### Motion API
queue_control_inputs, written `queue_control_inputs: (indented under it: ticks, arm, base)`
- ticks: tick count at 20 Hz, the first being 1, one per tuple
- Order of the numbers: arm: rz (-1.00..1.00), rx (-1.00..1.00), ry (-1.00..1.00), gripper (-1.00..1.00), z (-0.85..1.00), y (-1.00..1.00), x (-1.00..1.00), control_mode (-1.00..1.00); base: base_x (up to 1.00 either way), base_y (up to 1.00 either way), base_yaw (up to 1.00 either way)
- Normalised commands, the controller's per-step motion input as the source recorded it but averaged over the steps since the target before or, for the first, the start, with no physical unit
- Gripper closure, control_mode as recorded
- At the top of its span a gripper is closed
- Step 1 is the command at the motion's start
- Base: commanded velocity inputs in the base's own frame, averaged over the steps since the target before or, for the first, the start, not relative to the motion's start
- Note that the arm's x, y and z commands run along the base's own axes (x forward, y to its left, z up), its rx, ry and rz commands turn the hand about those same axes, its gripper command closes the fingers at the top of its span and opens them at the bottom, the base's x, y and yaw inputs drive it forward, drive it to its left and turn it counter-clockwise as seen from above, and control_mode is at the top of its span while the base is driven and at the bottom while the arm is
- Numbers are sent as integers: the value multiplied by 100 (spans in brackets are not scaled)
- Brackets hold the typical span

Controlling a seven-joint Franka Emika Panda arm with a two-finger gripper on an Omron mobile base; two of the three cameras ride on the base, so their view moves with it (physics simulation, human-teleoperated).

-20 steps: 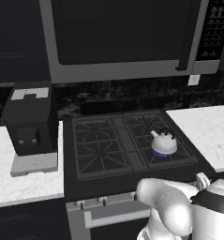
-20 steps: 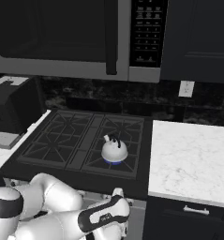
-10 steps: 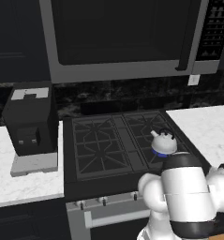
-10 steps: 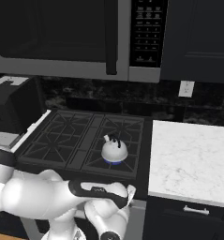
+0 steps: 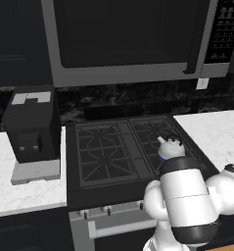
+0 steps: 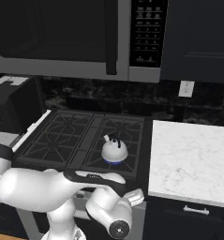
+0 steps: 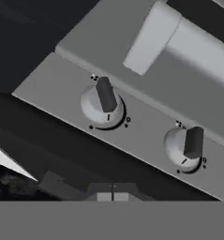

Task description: Turn off the front right burner of the stove.

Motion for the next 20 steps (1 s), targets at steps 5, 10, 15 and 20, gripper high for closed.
queue_control_inputs:
  ticks: [5,10,15,20]
  arm:
    - [-48,77,11,100,57,-57,0,-100]
    - [-64,37,5,100,8,-100,5,-100]
    - [-23,9,6,100,-3,-40,-7,-100]
    - [0,0,0,100,0,0,0,-100]
  base:
    - [0,0,0]
    - [0,0,0]
    - [0,0,0]
    - [0,0,0]
